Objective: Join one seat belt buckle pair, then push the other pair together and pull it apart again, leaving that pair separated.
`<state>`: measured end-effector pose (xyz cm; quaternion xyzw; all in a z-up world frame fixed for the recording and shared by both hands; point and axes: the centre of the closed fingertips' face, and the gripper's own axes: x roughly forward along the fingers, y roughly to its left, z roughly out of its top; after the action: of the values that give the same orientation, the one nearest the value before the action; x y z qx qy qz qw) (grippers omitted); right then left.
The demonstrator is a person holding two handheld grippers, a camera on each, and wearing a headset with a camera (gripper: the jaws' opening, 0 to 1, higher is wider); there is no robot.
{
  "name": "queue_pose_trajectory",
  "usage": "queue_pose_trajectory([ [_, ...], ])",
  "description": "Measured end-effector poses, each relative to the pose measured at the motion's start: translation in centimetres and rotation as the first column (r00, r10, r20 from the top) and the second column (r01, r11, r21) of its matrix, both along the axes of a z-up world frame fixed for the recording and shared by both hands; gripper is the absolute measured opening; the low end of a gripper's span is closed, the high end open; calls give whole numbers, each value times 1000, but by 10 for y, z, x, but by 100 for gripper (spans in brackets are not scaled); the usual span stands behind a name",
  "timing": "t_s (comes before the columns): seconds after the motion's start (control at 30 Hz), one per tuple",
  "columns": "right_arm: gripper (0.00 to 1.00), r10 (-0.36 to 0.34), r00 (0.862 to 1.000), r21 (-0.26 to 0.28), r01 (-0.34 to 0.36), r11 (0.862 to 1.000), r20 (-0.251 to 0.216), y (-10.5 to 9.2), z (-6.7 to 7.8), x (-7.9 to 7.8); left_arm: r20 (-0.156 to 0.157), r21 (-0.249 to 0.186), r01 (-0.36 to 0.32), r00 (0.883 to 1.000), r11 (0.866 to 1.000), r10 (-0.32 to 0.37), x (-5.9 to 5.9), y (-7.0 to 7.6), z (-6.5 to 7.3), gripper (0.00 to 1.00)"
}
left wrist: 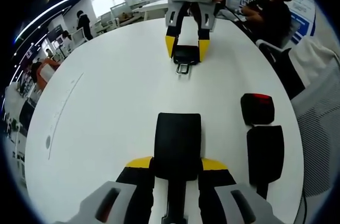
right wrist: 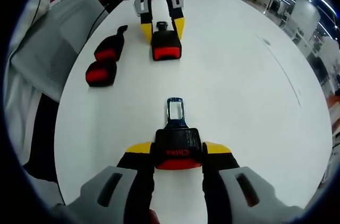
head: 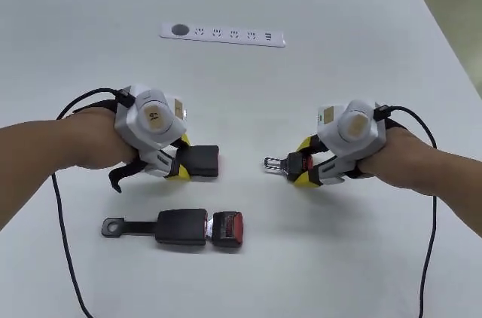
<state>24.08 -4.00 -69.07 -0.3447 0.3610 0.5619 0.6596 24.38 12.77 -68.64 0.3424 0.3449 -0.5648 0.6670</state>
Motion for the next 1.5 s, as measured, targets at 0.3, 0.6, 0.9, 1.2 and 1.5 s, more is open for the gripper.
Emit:
queue_pose_trajectory([
  [0.3, 33, 28, 1000, 25, -28, 999, 5, 35, 0, -1, 4, -17, -7, 1000, 1000, 7, 2, 2, -4, 32],
  [0.6, 33, 40, 999, 46, -40, 998, 15, 66, 0, 2, 2, -20, -4, 1000, 1000, 4, 3, 3, -5, 32],
  [0.9, 33, 52, 998, 41, -53, 998, 31, 77, 0, 2, 1, -8, -6, 1000, 1000, 6, 2, 2, -6, 32],
  [1.2, 33, 71, 997, 47, -73, 996, 43, 87, 0, 3, -2, 3, 6, 1000, 1000, -6, 0, 2, -5, 32],
  [1.5, 32, 94, 995, 61, -96, 994, 29, 93, 0, 1, -12, -3, 24, 1000, 1000, -24, -1, 2, -4, 31],
])
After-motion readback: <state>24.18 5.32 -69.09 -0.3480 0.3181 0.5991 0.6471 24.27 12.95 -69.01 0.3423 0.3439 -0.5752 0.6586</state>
